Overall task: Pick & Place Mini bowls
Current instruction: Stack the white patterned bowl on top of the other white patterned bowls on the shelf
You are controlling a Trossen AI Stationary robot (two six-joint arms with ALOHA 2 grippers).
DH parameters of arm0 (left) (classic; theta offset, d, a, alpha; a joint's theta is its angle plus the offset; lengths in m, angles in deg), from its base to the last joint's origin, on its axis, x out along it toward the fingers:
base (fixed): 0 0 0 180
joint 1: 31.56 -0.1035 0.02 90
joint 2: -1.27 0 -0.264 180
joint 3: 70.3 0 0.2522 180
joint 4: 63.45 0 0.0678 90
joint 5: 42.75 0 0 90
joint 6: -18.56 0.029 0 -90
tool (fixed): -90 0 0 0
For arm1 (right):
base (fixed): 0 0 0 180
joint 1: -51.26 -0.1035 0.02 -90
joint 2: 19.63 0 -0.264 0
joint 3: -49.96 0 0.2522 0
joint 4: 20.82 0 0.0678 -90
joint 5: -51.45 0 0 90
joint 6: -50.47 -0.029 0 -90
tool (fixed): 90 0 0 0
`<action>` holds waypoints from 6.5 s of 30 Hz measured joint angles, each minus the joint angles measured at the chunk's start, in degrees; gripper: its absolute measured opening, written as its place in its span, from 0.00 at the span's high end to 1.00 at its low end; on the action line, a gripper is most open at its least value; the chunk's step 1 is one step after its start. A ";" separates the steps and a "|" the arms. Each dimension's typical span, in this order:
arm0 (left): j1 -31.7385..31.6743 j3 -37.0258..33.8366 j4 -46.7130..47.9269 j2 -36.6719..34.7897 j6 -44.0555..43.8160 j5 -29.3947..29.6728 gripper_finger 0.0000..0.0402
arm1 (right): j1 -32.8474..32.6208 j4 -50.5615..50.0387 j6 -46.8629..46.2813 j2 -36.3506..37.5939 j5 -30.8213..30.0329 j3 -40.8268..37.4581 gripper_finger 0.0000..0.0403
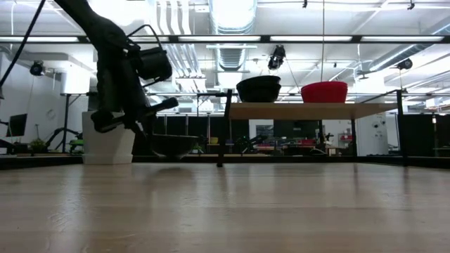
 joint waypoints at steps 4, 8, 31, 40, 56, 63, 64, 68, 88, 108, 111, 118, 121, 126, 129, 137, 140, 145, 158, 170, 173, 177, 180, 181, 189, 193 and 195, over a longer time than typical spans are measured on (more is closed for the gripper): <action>0.46 1.05 -0.02 -1.42 0.53 0.42 0.98 | 0.28 0.08 0.00 -0.79 -1.60 -0.10 0.67; 1.44 2.89 0.27 -3.80 2.32 2.92 0.99 | 1.08 0.05 -0.04 -1.84 -3.62 -0.10 0.67; 10.24 21.03 0.19 -14.74 39.73 23.02 0.99 | 2.37 7.10 -7.29 -17.68 -11.90 -0.10 0.67; 12.63 33.60 0.59 -16.24 57.72 23.42 0.99 | 2.40 17.11 -9.22 -24.85 -18.44 1.20 0.67; 13.64 38.75 2.21 -16.80 66.55 25.93 0.99 | 2.78 21.10 -7.80 -29.98 -22.69 12.80 0.67; 13.99 38.73 2.20 -16.18 66.74 29.39 0.99 | 4.32 20.98 -7.08 -33.03 -22.79 16.49 0.67; 13.99 38.73 2.12 -15.98 66.73 29.63 0.99 | 4.52 21.02 -7.09 -33.53 -23.34 16.89 0.67; 14.41 38.76 2.20 -15.88 66.73 30.14 0.99 | 5.57 20.48 -7.08 -34.04 -23.64 16.66 0.67; 15.37 38.84 1.90 -15.86 65.83 30.71 0.99 | 8.97 21.09 -8.85 -34.35 -19.97 15.98 0.80; 15.91 39.04 0.50 -16.17 65.33 29.10 0.79 | 10.55 20.45 -9.14 -34.28 -17.66 15.92 0.98; 15.93 39.05 0.40 -16.17 66.12 28.66 0.72 | 11.05 20.42 -9.38 -34.21 -15.06 15.87 0.98; 15.92 39.04 -2.00 -16.35 68.64 29.58 0.66 | 12.95 20.20 -11.01 -34.09 -11.53 16.71 0.98; 15.89 39.02 -3.78 -16.95 69.98 29.83 0.66 | 14.35 15.99 -13.04 -33.91 -10.79 18.48 0.98; 15.89 38.84 -6.04 -17.82 71.48 29.59 0.66 | 16.19 8.40 -14.42 -33.80 -10.40 21.53 0.98; 15.83 38.88 -7.37 -18.96 71.68 30.02 0.66 | 17.77 2.37 -14.18 -33.80 -10.52 24.13 0.98; 15.85 38.91 -6.97 -20.69 69.40 29.43 0.66 | 23.58 -13.41 -18.72 -33.75 -6.39 30.20 0.98; 15.80 38.91 -7.29 -21.51 68.51 28.48 0.66 | 26.44 -18.00 -21.33 -33.63 -2.95 31.04 0.98; 15.82 38.91 -6.62 -21.91 67.08 27.20 0.66 | 31.53 -24.81 -24.94 -33.56 6.55 30.62 0.98; 15.82 38.91 -4.74 -22.02 65.51 27.20 0.66 | 39.66 -31.80 -27.39 -33.56 22.89 22.46 0.98; 15.82 38.91 -4.37 -22.02 65.42 27.16 0.66 | 41.02 -29.86 -26.63 -33.54 24.33 13.60 0.98; 15.82 38.91 -4.09 -22.02 65.35 27.14 0.66 | 41.67 -29.43 -26.64 -33.56 24.37 12.11 0.98; 15.82 38.91 -3.31 -22.02 65.11 27.11 0.66 | 42.48 -28.26 -26.62 -33.54 24.52 10.33 0.98; 15.82 38.91 -3.17 -22.02 65.13 27.11 0.66 | 43.00 -27.20 -26.62 -33.48 25.46 8.69 0.98; 15.82 38.91 -3.18 -22.02 65.13 27.10 0.66 | 43.21 -26.71 -26.47 -33.44 26.13 8.30 0.98; 15.82 38.91 -3.19 -22.02 65.13 27.11 0.66 | 43.45 -22.13 -25.39 -33.53 27.47 6.82 0.92; 15.82 38.91 -3.19 -22.02 65.13 27.11 0.66 | 43.45 -21.65 -25.35 -33.54 27.27 7.04 0.82; 15.82 38.91 -3.19 -22.02 65.13 27.11 0.66 | 43.47 -21.70 -25.33 -33.54 26.94 7.25 0.76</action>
